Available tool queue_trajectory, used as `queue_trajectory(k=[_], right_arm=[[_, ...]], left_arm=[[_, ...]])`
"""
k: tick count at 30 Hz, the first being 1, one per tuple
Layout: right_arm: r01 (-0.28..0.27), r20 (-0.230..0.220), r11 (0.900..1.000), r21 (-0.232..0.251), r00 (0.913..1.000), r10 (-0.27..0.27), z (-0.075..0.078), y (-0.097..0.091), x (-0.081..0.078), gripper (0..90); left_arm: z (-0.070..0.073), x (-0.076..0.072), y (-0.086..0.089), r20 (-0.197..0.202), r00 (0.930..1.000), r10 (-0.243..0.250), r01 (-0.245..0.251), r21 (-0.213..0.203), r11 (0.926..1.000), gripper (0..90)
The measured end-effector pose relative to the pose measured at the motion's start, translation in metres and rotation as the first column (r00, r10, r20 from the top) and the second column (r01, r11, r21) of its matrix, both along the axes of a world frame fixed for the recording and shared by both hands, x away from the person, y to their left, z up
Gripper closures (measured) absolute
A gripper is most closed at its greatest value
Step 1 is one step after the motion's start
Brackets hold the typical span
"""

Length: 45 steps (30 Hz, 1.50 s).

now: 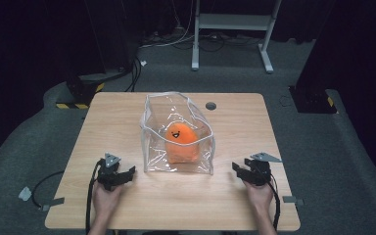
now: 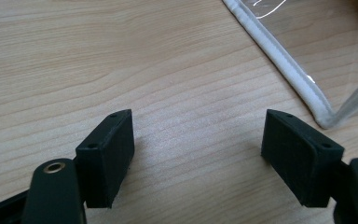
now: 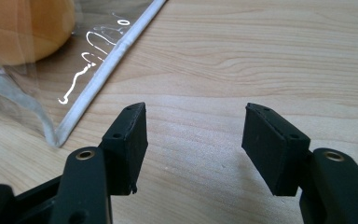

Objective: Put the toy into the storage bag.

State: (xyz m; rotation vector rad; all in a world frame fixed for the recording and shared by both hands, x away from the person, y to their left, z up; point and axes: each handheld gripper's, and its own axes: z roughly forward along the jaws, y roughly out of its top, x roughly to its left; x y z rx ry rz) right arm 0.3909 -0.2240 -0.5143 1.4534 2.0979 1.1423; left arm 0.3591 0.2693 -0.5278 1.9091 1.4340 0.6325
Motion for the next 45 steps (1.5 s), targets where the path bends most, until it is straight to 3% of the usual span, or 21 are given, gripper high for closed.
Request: queue_trajectory(k=[5, 32, 37, 45], right_arm=[[-0.009, -0.004, 0.9990, -0.043, 1.0000, 0.009, -0.003, 0.004, 0.002, 40.0], [0.002, -0.011, 0.9923, -0.124, 0.9999, -0.003, -0.009, 0.015, 0.006, 36.9], [0.002, 0.002, 0.9816, -0.191, 1.0000, -0.002, -0.009, 0.022, 0.005, 33.6], [0.018, -0.004, 0.9813, -0.192, 0.9998, -0.019, -0.009, 0.021, 0.006, 29.4]], left_arm=[[0.000, 0.000, 0.000, 0.000, 1.0000, 0.000, 0.000, 0.000, 1.0000, 25.3], [0.000, 0.000, 0.000, 0.000, 1.0000, 0.000, 0.000, 0.001, 1.0000, 25.3], [0.000, 0.000, 0.000, 0.000, 1.0000, 0.000, 0.000, 0.001, 1.0000, 25.3], [0.000, 0.000, 0.000, 0.000, 1.0000, 0.000, 0.000, 0.002, 1.0000, 25.3]])
